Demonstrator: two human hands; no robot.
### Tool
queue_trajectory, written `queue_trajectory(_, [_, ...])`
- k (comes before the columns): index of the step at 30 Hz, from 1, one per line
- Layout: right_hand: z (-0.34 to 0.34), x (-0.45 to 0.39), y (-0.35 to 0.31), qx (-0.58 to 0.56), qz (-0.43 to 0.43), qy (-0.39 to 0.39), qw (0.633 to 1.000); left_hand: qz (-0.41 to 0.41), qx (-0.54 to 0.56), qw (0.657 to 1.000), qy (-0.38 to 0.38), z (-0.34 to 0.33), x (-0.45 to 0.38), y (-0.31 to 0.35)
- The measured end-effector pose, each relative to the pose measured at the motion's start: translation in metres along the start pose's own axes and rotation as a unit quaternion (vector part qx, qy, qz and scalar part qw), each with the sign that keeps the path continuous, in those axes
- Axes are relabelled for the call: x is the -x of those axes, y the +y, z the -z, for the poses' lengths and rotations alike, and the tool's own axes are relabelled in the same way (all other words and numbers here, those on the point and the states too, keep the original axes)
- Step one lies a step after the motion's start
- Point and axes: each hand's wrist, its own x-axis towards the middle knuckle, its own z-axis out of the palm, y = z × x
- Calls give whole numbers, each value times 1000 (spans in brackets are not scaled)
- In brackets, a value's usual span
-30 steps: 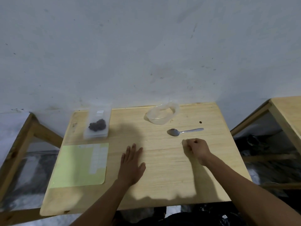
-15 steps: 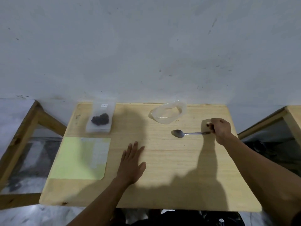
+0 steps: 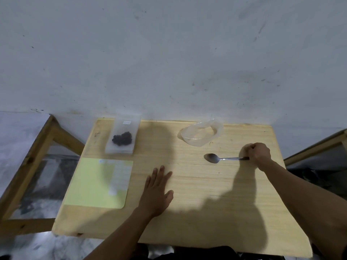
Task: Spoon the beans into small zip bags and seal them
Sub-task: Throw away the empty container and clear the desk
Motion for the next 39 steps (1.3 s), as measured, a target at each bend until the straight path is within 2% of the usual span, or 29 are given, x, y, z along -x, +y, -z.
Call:
queue_trajectory(3, [4,5,1,-122,-22,4,992,-6,4,1000,2,1,0,0])
queue_trajectory(5, [7,13,2,-259,-65,-8,964,-9,1,1000,5,1,0,1])
queue_trajectory(6, [9,20,1,-359,-100,-40,927,-10,-2,1000,7,1,0,1])
queue_trajectory(8, [14,37,3,-550,-146,-125,813,-7,-17,1000,8,1,-2,2])
queue_trajectory(9, [14,41,8,-608,-154,-154,764,-6,-32,999,9,2,-2,4])
queue_trajectory(10, [13,46,14,-643,-160,-166,731,-8,-51,999,10,2,-2,5])
queue_trajectory(13, [8,64,38,-693,-176,-165,680,-40,-80,996,28,-2,-7,7])
queue_trajectory(16, [9,94,63,-713,-174,-146,664,-108,-86,990,31,-5,-10,12])
queue_trajectory(19, [15,129,93,-737,-180,-110,642,-163,-104,981,4,-11,-14,29])
queue_trajectory(21, [22,153,113,-736,-183,-84,646,-195,-126,972,-20,-17,-17,46])
queue_trajectory(24, [30,191,147,-737,-200,-33,645,-265,-171,948,-48,-31,-24,75])
queue_trajectory(29, [34,252,213,-751,-241,64,612,-359,-185,910,-95,-53,-32,131])
queue_trajectory(34, [14,295,272,-706,-337,154,603,-382,-201,895,-115,-76,-35,172])
queue_trajectory(39, [-17,314,303,-677,-390,175,599,-383,-209,892,-117,-89,-33,175])
